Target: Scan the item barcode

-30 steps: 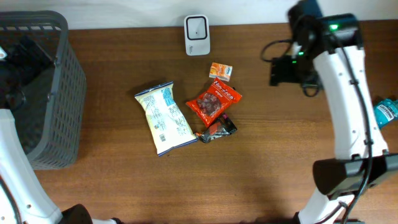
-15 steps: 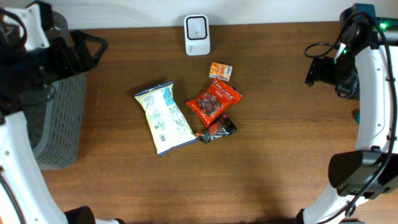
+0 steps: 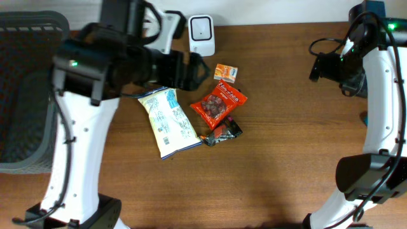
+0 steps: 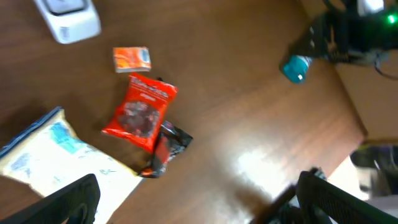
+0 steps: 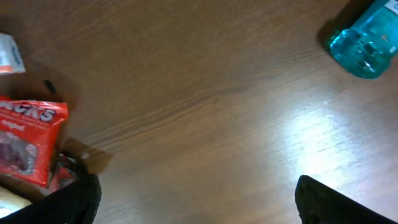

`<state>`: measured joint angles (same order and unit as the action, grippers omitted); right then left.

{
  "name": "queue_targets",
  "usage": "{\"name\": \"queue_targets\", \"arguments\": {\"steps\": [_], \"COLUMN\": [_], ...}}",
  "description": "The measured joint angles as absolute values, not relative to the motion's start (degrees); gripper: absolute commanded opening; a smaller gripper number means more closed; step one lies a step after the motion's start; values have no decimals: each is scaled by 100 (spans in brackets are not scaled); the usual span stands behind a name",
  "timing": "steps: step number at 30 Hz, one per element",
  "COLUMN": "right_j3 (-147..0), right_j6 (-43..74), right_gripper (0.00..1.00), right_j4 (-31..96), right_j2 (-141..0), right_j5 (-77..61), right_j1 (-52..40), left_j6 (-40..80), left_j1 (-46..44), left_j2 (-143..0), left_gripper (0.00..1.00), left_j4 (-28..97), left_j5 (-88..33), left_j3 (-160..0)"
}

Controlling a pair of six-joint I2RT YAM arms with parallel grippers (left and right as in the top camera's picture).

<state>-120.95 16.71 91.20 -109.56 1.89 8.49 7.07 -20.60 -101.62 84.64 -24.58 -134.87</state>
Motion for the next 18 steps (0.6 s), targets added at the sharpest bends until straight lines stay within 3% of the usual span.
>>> {"name": "queue_targets", "arguments": {"steps": [11, 18], "right_j3": [-12095, -12095], "right_j6": [1669, 1669], "right_gripper": [99, 99], "right_j4": [9015, 8973], "right_j2": [-10956, -10956], "right_j5": [49, 49], "right_j1": [849, 849], "left_j6": [972, 1337], "left_j1": [-3098, -3297], "left_j2": [-10980, -11677], "left_gripper": [99, 99], "left_j4": [8462, 8460], "left_j5": [-2091, -2001], "left_j3": [-13489, -13489]}}
